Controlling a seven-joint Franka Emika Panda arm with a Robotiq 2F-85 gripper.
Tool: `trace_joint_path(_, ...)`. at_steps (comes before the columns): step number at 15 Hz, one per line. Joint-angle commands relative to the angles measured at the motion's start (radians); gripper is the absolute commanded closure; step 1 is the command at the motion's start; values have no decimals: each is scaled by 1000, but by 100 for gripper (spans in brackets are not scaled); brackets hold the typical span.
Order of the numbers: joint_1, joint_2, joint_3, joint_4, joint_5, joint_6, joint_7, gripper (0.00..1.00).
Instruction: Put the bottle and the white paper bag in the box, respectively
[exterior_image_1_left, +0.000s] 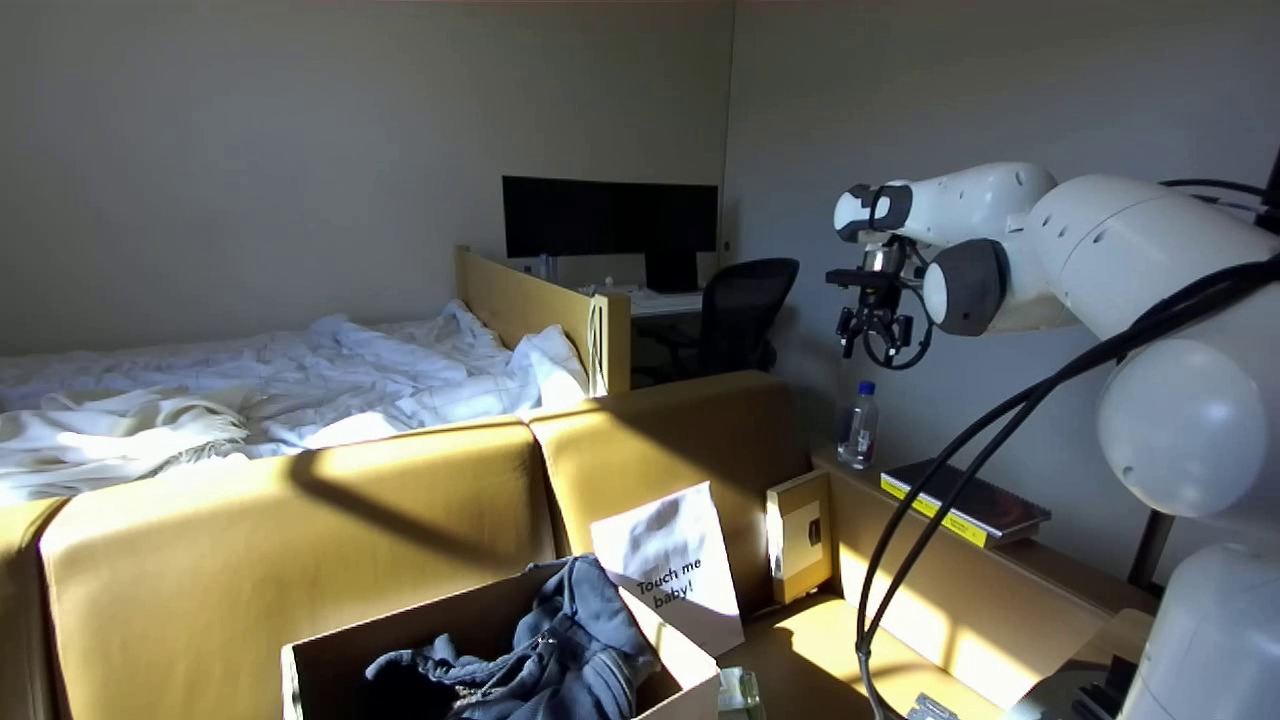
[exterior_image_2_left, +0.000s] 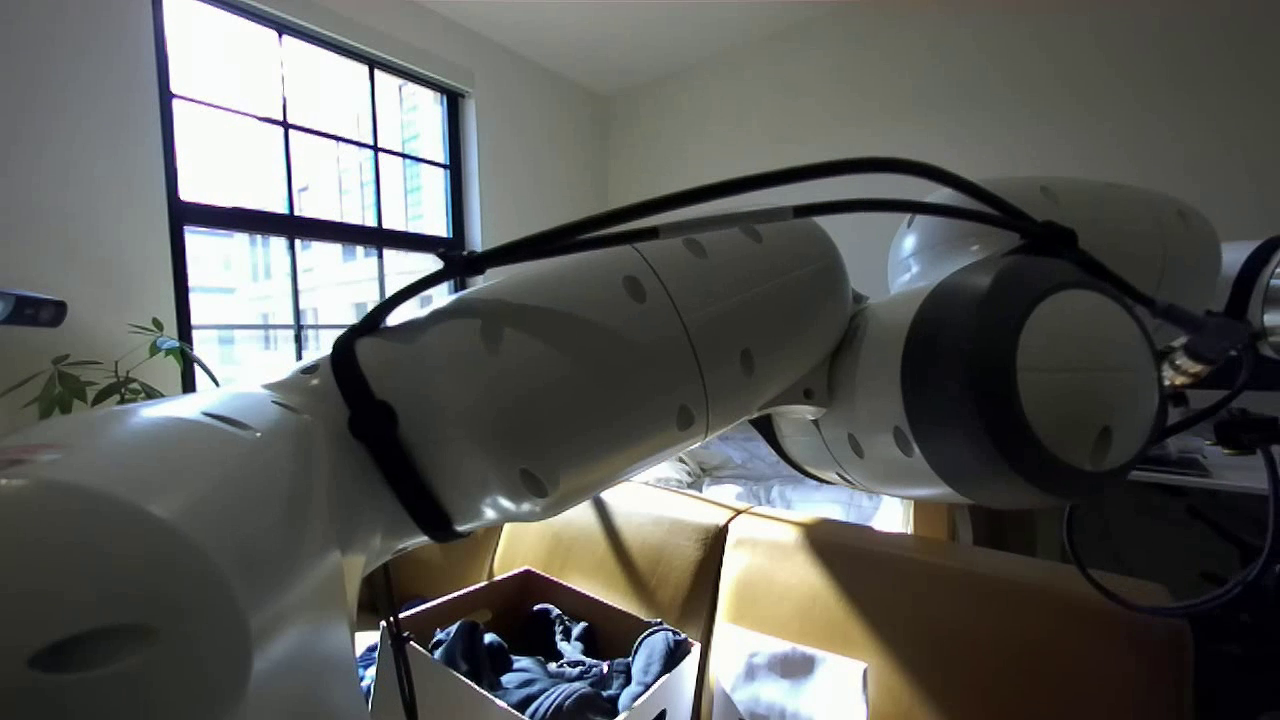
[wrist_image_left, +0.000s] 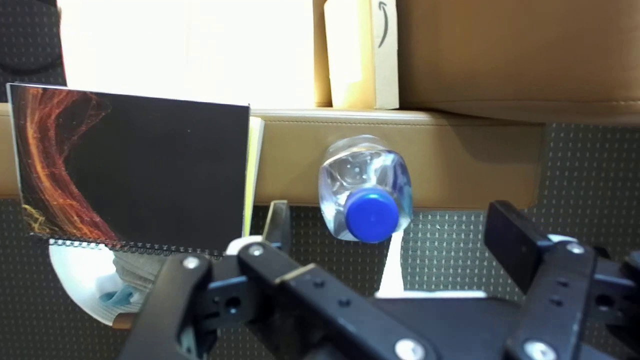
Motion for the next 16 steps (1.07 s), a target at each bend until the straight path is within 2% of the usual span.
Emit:
trace_joint_path(1,-32,68,51,92,-22,80,90,0)
trace_joint_path(3,-38,92,55,110,-39,117,124,0)
trace_joint_path(4,-20,37,18,-3,-10,166,114,0)
trace_joint_path(6,-16,37,10,-21,-20,152,108,0)
trace_joint_path(7,-37,97,48,85,-54,97,123,0)
trace_joint_path(9,-40,108,59,95,-59,90,117,0)
trace_joint_path(10,-21,50,34,-17,-27,136,85,0)
trace_joint_path(11,-19,50,34,-20,-29,131,86,0)
trace_joint_path(12,-35,109,69,90,-61,66,95,0)
trace_joint_path(13,-32,113,71,93,-64,58,95,0)
trace_joint_path(14,-14,52,47,-24,-36,95,76,0)
trace_joint_path(15,-13,55,49,-23,-37,94,77,0)
trace_joint_path(16,-28,121,79,94,-64,41,94,0)
